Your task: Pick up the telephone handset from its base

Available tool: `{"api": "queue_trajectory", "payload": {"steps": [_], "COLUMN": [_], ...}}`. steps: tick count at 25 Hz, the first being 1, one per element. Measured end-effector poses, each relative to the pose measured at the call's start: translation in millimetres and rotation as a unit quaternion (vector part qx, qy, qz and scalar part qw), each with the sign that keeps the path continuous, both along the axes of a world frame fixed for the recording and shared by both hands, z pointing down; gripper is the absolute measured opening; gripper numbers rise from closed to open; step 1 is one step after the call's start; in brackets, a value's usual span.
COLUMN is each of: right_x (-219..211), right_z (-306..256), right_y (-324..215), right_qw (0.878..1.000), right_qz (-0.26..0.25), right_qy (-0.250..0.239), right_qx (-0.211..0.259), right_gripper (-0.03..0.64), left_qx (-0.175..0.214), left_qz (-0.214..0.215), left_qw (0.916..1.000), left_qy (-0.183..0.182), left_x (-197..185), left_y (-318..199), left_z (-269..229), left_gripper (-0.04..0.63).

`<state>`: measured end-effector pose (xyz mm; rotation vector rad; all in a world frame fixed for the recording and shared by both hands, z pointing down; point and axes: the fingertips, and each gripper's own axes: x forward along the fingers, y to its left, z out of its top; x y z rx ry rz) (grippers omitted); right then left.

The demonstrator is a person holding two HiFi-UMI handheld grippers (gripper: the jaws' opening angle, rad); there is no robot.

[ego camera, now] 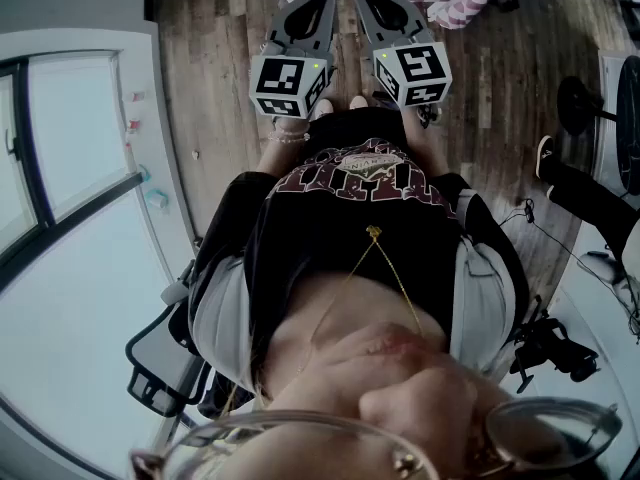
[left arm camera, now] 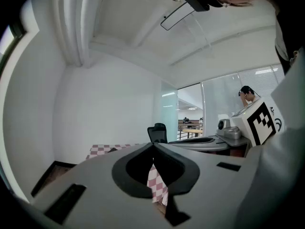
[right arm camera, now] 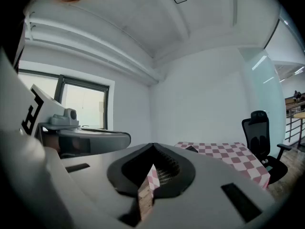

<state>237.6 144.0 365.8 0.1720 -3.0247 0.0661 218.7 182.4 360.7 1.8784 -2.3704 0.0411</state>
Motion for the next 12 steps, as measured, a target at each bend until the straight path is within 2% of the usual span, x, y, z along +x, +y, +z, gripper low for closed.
{"api": "queue_trajectory", "payload": {"steps": [12], "right_x": [6.4], "right_z": [9.8], "right_y": [-7.5], "right_qw": [1.000], "right_qz": [-0.025], "right_qy": [0.006], "right_qx": [-0.012], "right_gripper": [0.017], "left_qx": [-0.012], "left_qz": [-0.005], "left_qw": [0.9999], "left_qy": [0.006], "left_x": [9.2], "left_y": [-14.6], "left_z": [10.1], "left_gripper": [0.009]}}
